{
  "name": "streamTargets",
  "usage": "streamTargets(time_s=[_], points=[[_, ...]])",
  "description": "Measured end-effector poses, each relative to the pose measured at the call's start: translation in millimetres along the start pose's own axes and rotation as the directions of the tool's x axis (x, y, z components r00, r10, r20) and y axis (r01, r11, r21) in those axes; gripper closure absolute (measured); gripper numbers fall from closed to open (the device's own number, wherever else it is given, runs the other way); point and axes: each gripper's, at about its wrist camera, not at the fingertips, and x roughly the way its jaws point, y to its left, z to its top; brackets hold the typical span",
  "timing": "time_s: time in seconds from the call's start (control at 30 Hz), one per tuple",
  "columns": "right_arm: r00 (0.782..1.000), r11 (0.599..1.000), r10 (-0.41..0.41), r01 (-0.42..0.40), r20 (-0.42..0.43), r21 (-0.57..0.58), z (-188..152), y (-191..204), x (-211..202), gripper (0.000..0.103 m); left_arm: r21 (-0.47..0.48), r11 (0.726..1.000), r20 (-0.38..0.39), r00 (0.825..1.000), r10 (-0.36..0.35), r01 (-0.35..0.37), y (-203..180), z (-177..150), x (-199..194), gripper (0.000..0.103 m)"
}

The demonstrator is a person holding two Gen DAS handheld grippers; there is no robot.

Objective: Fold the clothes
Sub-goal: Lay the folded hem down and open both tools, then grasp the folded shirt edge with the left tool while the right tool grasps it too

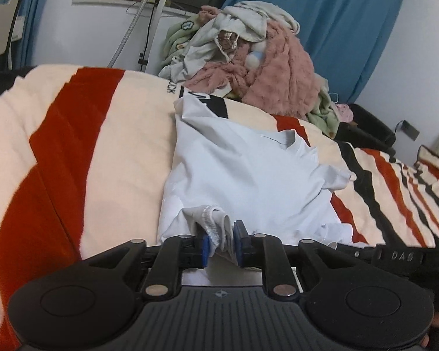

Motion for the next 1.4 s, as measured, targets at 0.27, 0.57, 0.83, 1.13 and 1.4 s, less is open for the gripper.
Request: streamTargets(time_s=[0.27, 0.57, 0.83, 1.13, 1.4], points=[[0.995, 0.997, 0.032, -0.025, 0.089, -0.076, -3.0, 27.5, -54.0, 0.025, 0.081, 0.996, 0.042, 0.998, 0.046, -0.049, -27.3, 2.0, -45.6, 0.020], [0.975, 0.990, 0.032, 0.000, 0.218, -0.144, -21.0, 51.9, -126.5, 0.025, 0.123, 0.992, 0.153, 0.988, 0.013, -0.032, -53.3, -0.3, -126.0, 0.015], [0.955, 0.965, -0.040, 0.113, 0.294, -0.236, -62.6, 77.6, -166.8, 0.025, 0.140, 0.989, 0.215, 0.976, 0.021, -0.052, -61.6, -29.1, -194.0, 0.015], [0.951, 0.961, -0.052, 0.131, 0.305, -0.244, -104.9, 88.0, -193.8, 0.025, 0.132, 0.990, 0.201, 0.979, 0.016, -0.043, -61.5, -70.9, -231.8, 0.015], [0.946, 0.955, -0.095, 0.175, 0.310, -0.241, -107.8, 92.2, -191.6, 0.026, 0.128, 0.991, 0.168, 0.986, 0.023, -0.045, -59.9, -84.8, -229.4, 0.015]])
